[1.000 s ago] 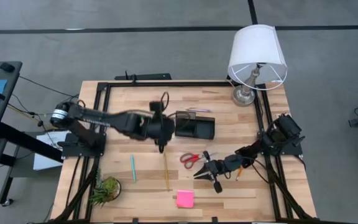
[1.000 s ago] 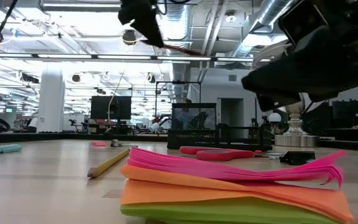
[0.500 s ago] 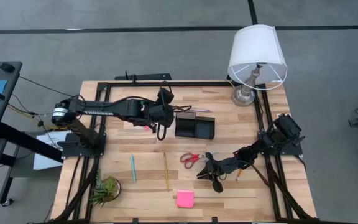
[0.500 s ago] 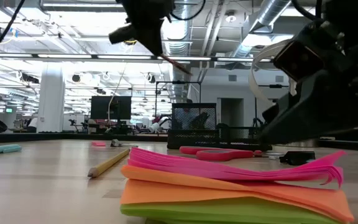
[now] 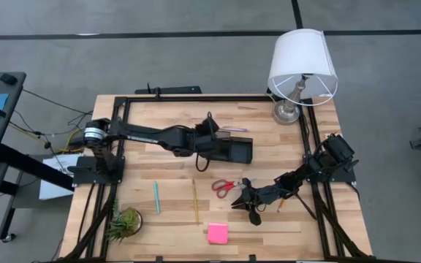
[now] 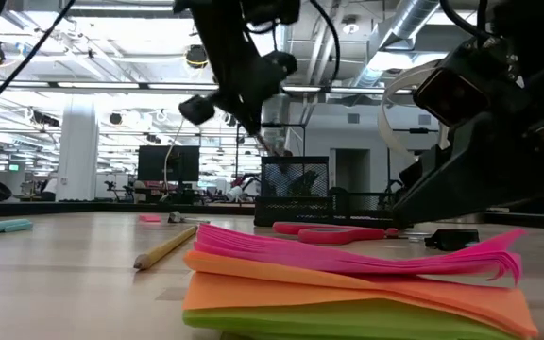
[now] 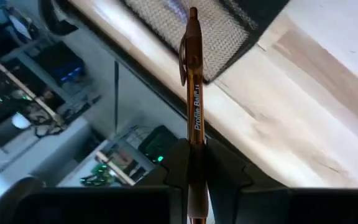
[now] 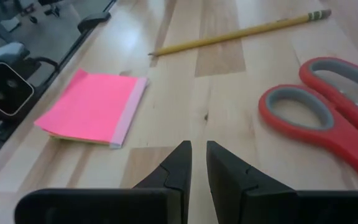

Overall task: Pick and place office supplies into organizer
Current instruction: Put the brown pen into the desk organizer, then put the pink pen into the desk organizer

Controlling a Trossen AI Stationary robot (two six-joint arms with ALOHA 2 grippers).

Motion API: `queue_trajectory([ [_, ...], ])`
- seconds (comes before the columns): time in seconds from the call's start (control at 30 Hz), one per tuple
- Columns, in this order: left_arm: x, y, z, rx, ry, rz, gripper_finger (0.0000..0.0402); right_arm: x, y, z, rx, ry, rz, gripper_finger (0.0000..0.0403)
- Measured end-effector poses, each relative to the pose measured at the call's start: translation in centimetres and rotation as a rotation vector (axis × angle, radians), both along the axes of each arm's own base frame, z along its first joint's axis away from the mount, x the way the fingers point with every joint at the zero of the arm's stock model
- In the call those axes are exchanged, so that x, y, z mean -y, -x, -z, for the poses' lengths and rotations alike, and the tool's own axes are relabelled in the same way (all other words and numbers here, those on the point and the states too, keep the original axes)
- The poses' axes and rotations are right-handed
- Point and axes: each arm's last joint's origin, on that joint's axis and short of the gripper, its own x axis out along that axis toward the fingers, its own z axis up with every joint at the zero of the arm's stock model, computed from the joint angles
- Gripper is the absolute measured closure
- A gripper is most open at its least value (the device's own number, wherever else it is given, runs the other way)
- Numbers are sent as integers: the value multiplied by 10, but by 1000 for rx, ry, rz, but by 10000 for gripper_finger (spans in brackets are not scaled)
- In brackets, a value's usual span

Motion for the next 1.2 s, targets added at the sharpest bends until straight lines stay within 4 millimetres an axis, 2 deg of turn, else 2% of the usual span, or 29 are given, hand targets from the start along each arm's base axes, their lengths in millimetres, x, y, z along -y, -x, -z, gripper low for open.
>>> queue_trajectory([
  [0.3, 12, -18, 30, -75, -89, 61, 350, 1, 2, 3, -41, -9, 11, 359],
  [0.63, 12, -21, 29, 7, -114, 0, 312, 1, 2, 4, -46, -6, 10, 359],
  [0.87, 18, -27, 25, 39, -149, 43, 285, 1, 2, 4, -45, 0, 7, 359],
  [1.03, 24, -33, 12, 123, -261, -18, 276, 1, 2, 4, -44, 0, 7, 359],
  [1.1, 30, -36, -1, 153, -352, -69, 276, 1, 2, 4, -44, 0, 7, 359],
  [1.2, 39, -39, -31, 312, -319, -108, 276, 1, 2, 4, -43, -1, 7, 359],
])
